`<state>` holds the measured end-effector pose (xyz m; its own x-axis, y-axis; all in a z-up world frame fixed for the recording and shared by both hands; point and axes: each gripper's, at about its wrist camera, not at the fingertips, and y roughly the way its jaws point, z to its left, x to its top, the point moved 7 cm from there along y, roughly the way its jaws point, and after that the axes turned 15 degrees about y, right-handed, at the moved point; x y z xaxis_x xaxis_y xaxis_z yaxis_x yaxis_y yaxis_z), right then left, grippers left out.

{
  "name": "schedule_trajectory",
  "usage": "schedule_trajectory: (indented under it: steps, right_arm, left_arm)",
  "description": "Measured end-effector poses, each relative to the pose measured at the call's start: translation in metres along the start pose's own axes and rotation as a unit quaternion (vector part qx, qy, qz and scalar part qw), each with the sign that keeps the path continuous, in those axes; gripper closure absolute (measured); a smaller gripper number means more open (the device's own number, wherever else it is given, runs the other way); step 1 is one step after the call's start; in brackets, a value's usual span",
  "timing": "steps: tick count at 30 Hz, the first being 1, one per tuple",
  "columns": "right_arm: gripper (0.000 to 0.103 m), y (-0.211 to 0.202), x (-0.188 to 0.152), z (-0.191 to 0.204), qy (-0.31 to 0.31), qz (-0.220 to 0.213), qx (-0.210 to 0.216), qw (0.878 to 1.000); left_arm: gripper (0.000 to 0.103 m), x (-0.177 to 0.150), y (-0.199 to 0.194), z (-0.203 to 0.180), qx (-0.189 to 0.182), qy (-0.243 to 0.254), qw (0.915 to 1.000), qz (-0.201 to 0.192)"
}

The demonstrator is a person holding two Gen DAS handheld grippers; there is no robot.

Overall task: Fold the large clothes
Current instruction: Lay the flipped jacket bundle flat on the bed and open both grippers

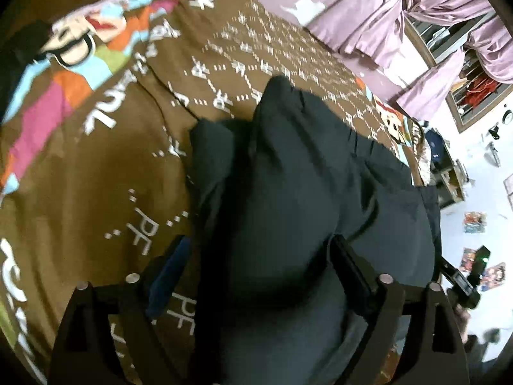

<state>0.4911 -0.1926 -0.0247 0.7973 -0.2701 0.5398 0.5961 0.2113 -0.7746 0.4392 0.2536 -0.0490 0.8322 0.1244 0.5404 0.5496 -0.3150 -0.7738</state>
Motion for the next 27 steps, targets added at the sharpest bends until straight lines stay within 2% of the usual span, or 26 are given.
schedule_trajectory:
  steps: [2,10,15,20,27]
  right_arm:
    - [0.000,-0.011,-0.003,0.005,-0.001,-0.011,0.006,1.000]
    - [0.000,-0.057,-0.013,0.033,-0.003,-0.052,0.036,0.998]
    - [0.000,-0.092,-0.023,0.060,-0.067,-0.076,0.027,0.994]
    - [0.000,-0.124,-0.035,0.083,-0.105,-0.085,0.037,0.990]
    - [0.000,-0.162,-0.065,0.105,-0.117,-0.077,0.058,0.988]
  left_arm:
    - [0.003,-0.003,-0.009,-0.008,0.012,0.001,0.9998,-0.016]
    - [0.002,-0.002,-0.037,-0.064,0.053,0.060,0.9947,-0.065]
    - [0.002,-0.010,-0.044,-0.102,0.035,0.121,0.9906,-0.053]
    - [0.002,-0.018,-0.061,-0.133,0.049,0.174,0.9822,-0.051]
    - [0.002,-0.028,-0.099,-0.171,0.059,0.228,0.9678,-0.088]
